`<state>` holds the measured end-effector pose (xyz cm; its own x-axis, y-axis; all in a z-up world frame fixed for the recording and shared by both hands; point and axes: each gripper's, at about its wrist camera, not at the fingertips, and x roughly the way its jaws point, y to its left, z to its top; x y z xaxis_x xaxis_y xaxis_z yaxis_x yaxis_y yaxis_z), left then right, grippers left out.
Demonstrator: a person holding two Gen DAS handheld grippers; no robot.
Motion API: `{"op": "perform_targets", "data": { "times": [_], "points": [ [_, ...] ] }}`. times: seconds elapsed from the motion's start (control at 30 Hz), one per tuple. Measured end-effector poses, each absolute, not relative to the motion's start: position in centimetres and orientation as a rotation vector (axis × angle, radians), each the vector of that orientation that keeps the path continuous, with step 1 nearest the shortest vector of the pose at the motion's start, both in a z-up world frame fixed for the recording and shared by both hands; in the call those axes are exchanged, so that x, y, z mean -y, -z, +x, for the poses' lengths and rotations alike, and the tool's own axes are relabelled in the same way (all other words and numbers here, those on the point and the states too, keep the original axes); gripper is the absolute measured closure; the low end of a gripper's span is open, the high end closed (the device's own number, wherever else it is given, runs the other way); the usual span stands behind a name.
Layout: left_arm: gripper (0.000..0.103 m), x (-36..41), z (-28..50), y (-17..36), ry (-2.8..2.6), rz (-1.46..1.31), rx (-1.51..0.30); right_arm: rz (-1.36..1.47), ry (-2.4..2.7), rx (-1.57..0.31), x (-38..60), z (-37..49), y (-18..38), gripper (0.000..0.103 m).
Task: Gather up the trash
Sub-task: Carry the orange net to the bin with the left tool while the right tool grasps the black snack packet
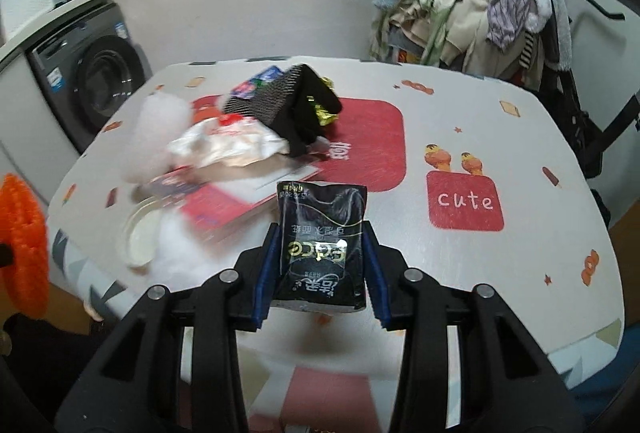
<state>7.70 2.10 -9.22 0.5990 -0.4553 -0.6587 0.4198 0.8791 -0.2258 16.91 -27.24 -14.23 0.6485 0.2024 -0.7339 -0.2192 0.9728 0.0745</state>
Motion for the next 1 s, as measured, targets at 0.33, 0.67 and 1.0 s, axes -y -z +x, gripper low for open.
{"op": "perform_targets", "data": {
  "times": [0.33,0.67,1.0],
  "points": [
    [0.079,-0.5,3.4,12.1,0.561,-0.019,-0.836,-0.054,-0.302,-0.819,25.1,9.8,13.7,0.062],
    [0.079,1.9,1.9,15.3,0.626,0.053,-0.917,-0.048,-0.319,-0.837,24.9,6.6,14.1,0.062],
    [0.031,2.5,1.1,15.9,0.644,0.089,-0.915,-0.051,-0.343,-0.86,23.9,5.2,15.2,0.062]
  ]
}}
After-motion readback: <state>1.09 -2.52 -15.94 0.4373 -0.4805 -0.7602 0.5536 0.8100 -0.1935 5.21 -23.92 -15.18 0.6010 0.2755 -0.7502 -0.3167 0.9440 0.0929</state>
